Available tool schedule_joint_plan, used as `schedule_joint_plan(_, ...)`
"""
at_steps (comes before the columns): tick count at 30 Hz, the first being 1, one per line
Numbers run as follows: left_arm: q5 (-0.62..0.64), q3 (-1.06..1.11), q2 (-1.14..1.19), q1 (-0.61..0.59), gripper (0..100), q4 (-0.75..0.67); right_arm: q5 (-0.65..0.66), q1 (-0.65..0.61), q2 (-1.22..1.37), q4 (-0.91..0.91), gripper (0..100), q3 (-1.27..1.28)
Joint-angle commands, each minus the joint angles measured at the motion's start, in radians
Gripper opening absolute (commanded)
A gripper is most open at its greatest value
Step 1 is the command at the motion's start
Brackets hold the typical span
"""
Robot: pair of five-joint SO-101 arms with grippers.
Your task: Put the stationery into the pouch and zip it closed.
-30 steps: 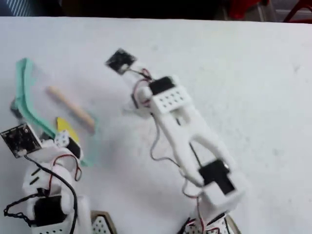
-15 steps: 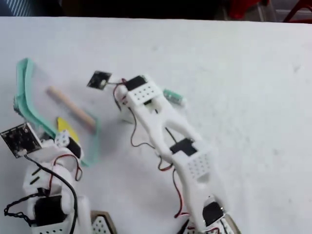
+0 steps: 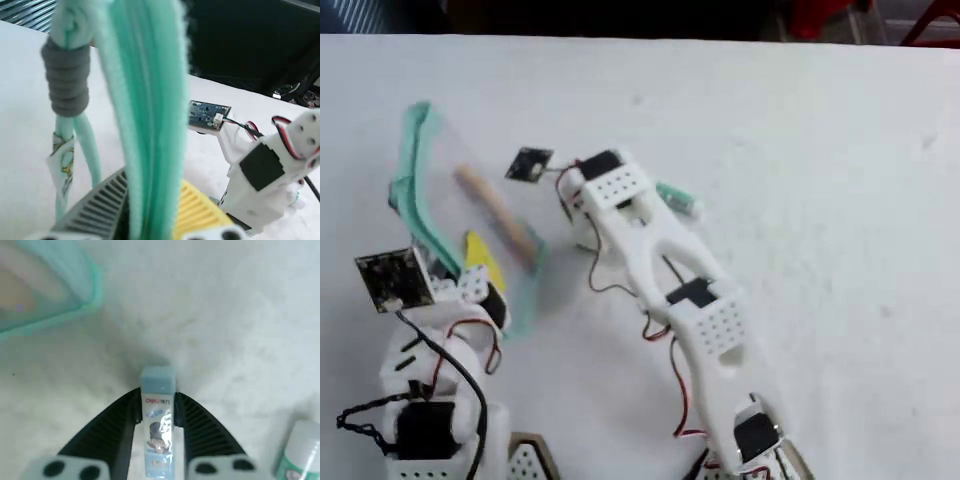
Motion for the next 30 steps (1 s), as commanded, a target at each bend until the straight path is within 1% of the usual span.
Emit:
schedule_joint_plan(1,-0.017,-0.066,-0.012,0.070,2,-0.064,0.005,0.088,-0.165,0.094,1.7,-0.092)
schedule_joint_plan(3,-0.032,-0.086,-0.012,0.107,2,-0.077,-0.026,0.134,-0.239,0.137,1.7,-0.117)
schedule_joint_plan(5,-0.084,-0.127,-0.012,0.165,2,-0.083,-0.064,0.177,-0.320,0.163,1.7,-0.127)
schedule_joint_plan(9,-0.204,-0.167,-0.012,0.341,2,-0.080,-0.126,0.243,-0.515,0.209,1.7,-0.133)
schedule_joint_plan(12,-0.252,-0.124,-0.010,0.444,2,-0.086,-0.186,0.275,-0.668,0.252,1.7,-0.129)
schedule_joint_plan(14,-0.256,-0.086,-0.010,0.470,2,-0.118,-0.224,0.286,-0.757,0.277,1.7,-0.129)
schedule_joint_plan(18,-0.256,-0.017,-0.010,0.479,2,-0.209,-0.305,0.288,-0.894,0.309,1.7,-0.129)
schedule_joint_plan(21,-0.256,0.031,-0.012,0.487,2,-0.239,-0.361,0.286,-0.961,0.320,1.7,-0.129)
schedule_joint_plan(25,-0.258,0.051,-0.012,0.513,2,-0.189,-0.410,0.291,-1.017,0.321,1.7,-0.127)
schedule_joint_plan(30,-0.262,0.040,-0.012,0.568,2,-0.084,-0.413,0.285,-1.046,0.321,1.7,-0.127)
